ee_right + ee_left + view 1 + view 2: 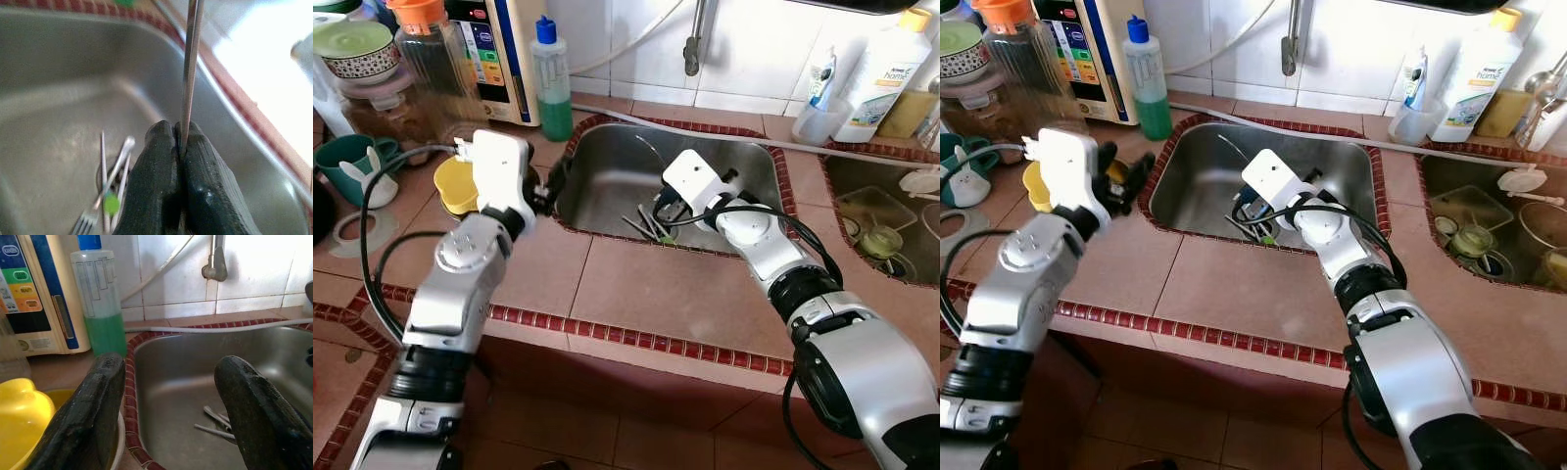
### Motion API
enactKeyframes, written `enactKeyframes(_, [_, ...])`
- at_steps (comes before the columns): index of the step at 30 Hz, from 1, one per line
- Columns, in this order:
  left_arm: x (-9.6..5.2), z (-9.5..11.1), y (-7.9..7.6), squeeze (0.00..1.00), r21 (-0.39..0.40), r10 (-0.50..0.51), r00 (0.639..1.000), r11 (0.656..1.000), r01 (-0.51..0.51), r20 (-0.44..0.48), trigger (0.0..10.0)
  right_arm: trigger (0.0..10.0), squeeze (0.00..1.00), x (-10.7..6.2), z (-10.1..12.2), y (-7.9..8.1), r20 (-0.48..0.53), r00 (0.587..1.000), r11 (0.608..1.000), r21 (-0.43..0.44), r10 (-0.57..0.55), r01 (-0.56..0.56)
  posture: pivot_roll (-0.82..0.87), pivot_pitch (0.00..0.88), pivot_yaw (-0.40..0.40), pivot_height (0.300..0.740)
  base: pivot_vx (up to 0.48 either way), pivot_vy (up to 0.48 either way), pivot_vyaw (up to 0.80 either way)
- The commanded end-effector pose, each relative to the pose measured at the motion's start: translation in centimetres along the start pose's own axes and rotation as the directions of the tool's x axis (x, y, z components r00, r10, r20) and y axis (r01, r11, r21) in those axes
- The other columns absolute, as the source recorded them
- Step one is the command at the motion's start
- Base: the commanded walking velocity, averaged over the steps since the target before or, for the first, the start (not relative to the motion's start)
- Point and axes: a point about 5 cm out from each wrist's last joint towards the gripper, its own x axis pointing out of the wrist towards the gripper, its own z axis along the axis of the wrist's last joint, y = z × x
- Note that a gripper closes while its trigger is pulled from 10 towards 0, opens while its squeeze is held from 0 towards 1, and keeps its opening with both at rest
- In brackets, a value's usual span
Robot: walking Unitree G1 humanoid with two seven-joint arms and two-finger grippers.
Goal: Kitchen organization
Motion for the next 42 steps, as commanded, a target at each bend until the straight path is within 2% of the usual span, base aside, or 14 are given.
enactKeyframes(1, [0.1,0.3,0.4,1.00,0.046,0.007,1.000,0.999,-0.008,0.030,10.0,0.0,0.00,0.1,0.1,-0.7,-0.038,0.999,0.997,0.066,-0.024,0.027,0.08,0.125,0.010,0.740,0.000,0.000,0.00])
enactKeyframes(8, [-0.1,0.4,1.2,1.00,0.114,0.041,0.997,0.992,-0.048,0.062,10.0,0.1,0.00,0.0,-0.8,-0.6,-0.106,0.994,0.990,0.142,0.009,0.006,0.10,0.127,0.008,0.740,0.000,0.000,0.00])
enactKeyframes(10, [-0.1,0.4,1.2,1.00,0.123,0.047,0.997,0.991,-0.055,0.068,10.0,0.6,0.00,0.0,-0.7,-0.4,-0.099,0.995,0.987,0.159,0.028,-0.012,0.10,0.127,0.008,0.740,0.000,0.000,0.00])
enactKeyframes(11, [-0.1,0.4,1.3,1.00,0.120,0.051,0.996,0.991,-0.059,0.073,10.0,1.7,0.00,0.0,-0.8,-0.3,-0.098,0.994,0.985,0.168,0.043,-0.026,0.11,0.127,0.003,0.740,0.000,0.000,0.00])
enactKeyframes(12, [-0.1,0.4,1.3,1.00,0.121,0.054,0.996,0.991,-0.063,0.076,10.0,2.3,0.07,0.0,-0.9,-0.1,-0.099,0.994,0.984,0.173,0.055,-0.037,0.11,0.128,0.002,0.740,0.000,0.000,0.00])
enactKeyframes(13, [-0.2,0.4,1.3,1.00,0.119,0.057,0.995,0.991,-0.066,0.077,10.0,6.1,0.77,0.0,-1.0,0.0,-0.102,0.992,0.983,0.179,0.069,-0.050,0.11,0.128,0.001,0.740,0.000,0.000,0.00])
enactKeyframes(14, [-0.2,0.4,1.3,1.00,0.118,0.059,0.995,0.991,-0.068,0.078,10.0,6.1,0.77,0.0,-1.0,0.1,-0.103,0.992,0.982,0.182,0.078,-0.058,0.11,0.128,0.001,0.740,0.000,0.000,0.00])
enactKeyframes(15, [-0.3,0.4,1.3,1.00,0.118,0.060,0.995,0.991,-0.069,0.079,10.0,10.0,1.00,0.0,-1.1,0.2,-0.107,0.991,0.981,0.185,0.081,-0.060,0.12,0.129,-0.002,0.740,0.000,0.000,0.00])
enactKeyframes(19, [-0.7,0.2,1.8,1.00,0.115,0.098,0.992,0.988,-0.107,0.082,10.0,10.0,1.00,0.1,-1.1,0.8,-0.092,0.990,0.965,0.249,0.106,-0.080,0.12,0.128,-0.003,0.740,0.000,0.000,0.00])
enactKeyframes(26, [-0.6,0.1,2.0,1.00,0.118,0.111,0.990,0.986,-0.121,0.085,10.0,10.0,1.00,-0.1,-1.7,1.1,-0.095,0.987,0.955,0.278,0.132,-0.101,0.12,0.121,0.002,0.740,0.000,0.000,0.00])
enactKeyframes(32, [-0.1,0.4,2.6,1.00,0.132,0.135,0.987,0.980,-0.146,0.090,10.0,10.0,1.00,-0.4,-2.0,0.4,-0.079,0.990,0.936,0.341,0.119,-0.086,0.11,0.116,0.003,0.740,0.000,0.000,0.00])
enactKeyframes(35, [0.4,0.1,3.6,1.00,0.169,0.185,0.981,0.967,-0.191,0.053,10.0,10.0,1.00,-0.3,-0.9,0.1,0.011,0.989,0.896,0.422,0.145,-0.136,0.11,0.115,0.003,0.740,0.000,0.000,0.00])
enactKeyframes(39, [0.8,-0.4,4.4,1.00,0.203,0.213,0.977,0.957,-0.209,0.001,10.0,10.0,1.00,-0.3,-0.3,0.6,0.101,0.972,0.858,0.456,0.212,-0.234,0.08,0.118,0.010,0.740,0.000,0.000,0.00])
enactKeyframes(42, [1.1,-0.5,4.7,1.00,0.183,0.218,0.976,0.960,-0.213,-0.005,10.0,10.0,1.00,-0.5,-0.1,0.9,0.145,0.958,0.831,0.476,0.249,-0.288,0.08,0.118,0.010,0.740,0.000,0.000,0.00])
